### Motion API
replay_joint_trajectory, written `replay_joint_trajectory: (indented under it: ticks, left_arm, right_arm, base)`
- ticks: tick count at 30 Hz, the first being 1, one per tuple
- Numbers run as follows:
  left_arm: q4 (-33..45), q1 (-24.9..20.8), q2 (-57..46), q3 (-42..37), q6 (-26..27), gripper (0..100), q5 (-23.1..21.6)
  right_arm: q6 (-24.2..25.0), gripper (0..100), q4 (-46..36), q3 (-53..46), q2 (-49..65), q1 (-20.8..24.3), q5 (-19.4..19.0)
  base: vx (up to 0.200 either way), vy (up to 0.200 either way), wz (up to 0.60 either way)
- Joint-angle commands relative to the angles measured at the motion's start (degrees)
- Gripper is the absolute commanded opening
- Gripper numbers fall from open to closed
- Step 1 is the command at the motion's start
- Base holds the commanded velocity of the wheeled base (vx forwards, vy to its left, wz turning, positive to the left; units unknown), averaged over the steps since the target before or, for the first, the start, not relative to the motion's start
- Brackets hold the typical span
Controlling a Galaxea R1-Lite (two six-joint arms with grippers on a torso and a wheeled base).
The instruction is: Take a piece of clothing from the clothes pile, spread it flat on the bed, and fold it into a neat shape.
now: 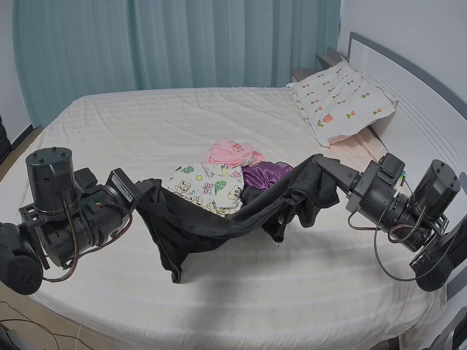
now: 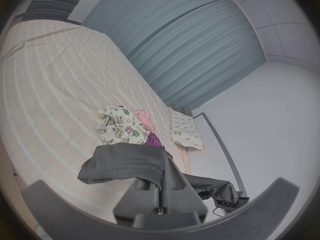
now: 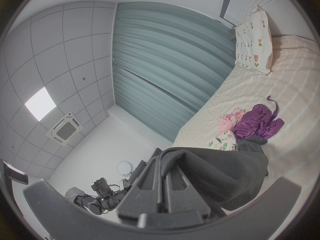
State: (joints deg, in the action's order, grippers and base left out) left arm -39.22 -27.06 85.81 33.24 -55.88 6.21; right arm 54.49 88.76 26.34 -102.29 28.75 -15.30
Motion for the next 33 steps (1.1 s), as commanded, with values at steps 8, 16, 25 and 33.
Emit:
replay_joint_trajectory:
  ticks: [8,16,25,33]
  left_arm:
    - [0.02,0.43,-0.03,-1.08,-0.1,0,-2.51]
    - [0.02,2.72,-2.75,-0.81,0.25,0,-2.51]
    - [0.02,3.77,-4.07,-0.55,0.6,0,-2.34]
    - [-0.07,5.09,-4.42,-0.46,1.92,0,-2.34]
  right_arm:
    - [-0.09,0,0.01,-0.68,-0.1,0.7,0.18]
    - [-0.35,0,0.01,-0.68,-0.01,0.61,0.27]
    - [-0.53,0,0.01,-0.68,0.6,0.79,0.27]
    - [-1.05,0,0.1,-0.68,1.39,2.02,0.36]
  base:
    - [0.0,0.05,0.0]
    - [0.0,0.2,0.0]
    - [0.0,0.2,0.0]
    - [0.0,0.2,0.0]
